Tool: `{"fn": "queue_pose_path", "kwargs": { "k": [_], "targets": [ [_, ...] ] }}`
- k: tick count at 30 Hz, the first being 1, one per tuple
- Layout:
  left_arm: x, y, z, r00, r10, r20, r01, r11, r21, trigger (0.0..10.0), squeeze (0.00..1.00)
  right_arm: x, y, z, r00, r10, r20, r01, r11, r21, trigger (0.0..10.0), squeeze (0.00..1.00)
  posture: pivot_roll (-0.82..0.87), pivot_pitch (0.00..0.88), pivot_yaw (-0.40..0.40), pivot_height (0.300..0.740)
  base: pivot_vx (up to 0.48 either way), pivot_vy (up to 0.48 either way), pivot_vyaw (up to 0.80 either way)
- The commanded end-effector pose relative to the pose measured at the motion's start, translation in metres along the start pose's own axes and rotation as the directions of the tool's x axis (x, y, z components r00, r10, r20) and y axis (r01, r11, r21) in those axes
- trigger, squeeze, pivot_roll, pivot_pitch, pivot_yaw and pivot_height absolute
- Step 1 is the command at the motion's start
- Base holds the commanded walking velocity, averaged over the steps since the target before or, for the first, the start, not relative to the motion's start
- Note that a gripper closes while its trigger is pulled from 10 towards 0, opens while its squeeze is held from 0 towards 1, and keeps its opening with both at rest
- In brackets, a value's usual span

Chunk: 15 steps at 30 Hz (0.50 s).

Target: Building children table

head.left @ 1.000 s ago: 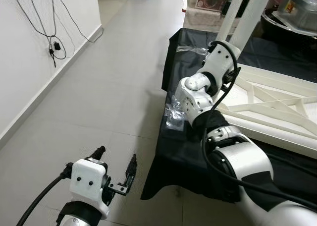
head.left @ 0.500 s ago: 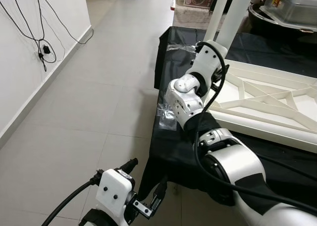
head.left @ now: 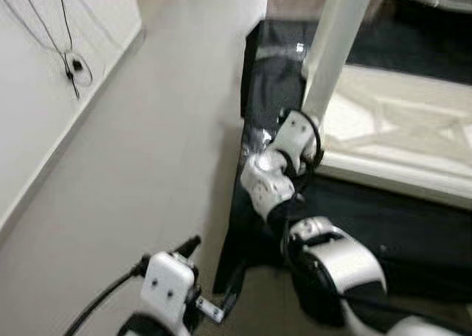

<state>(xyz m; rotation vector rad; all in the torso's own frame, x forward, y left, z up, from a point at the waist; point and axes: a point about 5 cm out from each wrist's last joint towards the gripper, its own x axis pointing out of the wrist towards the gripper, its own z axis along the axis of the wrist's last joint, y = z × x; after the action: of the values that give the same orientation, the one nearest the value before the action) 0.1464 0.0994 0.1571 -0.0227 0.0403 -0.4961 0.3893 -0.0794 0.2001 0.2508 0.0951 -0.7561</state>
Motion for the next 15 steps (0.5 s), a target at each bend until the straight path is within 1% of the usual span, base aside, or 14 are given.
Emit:
{"fn": "queue_pose_path", "kwargs": {
  "k": [1,8,9,10,15],
  "targets": [
    [-0.0017,0.0004,-0.0042,1.0,0.006,-0.019,-0.006,1.0,0.004,10.0,0.0,0.0028,-0.0027,0.0005,0.999,-0.022,-0.023,0.023,1.0,0.017,10.0,1.0,0.09,0.181,-0.024,0.74,0.0,0.0,0.0],
    [-0.0028,0.0011,-0.0056,1.0,0.014,-0.022,-0.013,1.0,0.005,10.0,0.0,0.0014,-0.0023,0.0013,0.999,-0.032,-0.013,0.032,0.999,0.019,10.0,1.0,0.09,0.181,-0.024,0.74,0.0,0.0,0.0],
    [-0.0031,0.0015,-0.0059,1.0,0.016,-0.023,-0.016,1.0,0.008,10.0,0.0,0.001,-0.0019,0.0013,1.0,-0.028,-0.011,0.029,0.999,0.019,10.0,0.13,0.09,0.181,-0.024,0.74,0.0,0.0,0.0],
    [-0.0029,0.0018,-0.0062,1.0,0.018,-0.023,-0.018,1.0,0.009,10.0,0.0,0.0005,-0.0008,0.0014,1.0,-0.014,-0.011,0.015,1.0,0.022,10.0,0.0,0.09,0.178,-0.026,0.74,0.0,0.0,0.0],
    [-0.0025,0.0022,-0.0067,0.999,0.023,-0.022,-0.023,1.0,0.012,10.0,0.0,-0.0008,0.0012,0.0008,1.0,0.016,-0.013,-0.015,1.0,0.024,10.0,0.0,0.09,0.178,-0.026,0.74,0.0,0.0,0.0]
  ]
}}
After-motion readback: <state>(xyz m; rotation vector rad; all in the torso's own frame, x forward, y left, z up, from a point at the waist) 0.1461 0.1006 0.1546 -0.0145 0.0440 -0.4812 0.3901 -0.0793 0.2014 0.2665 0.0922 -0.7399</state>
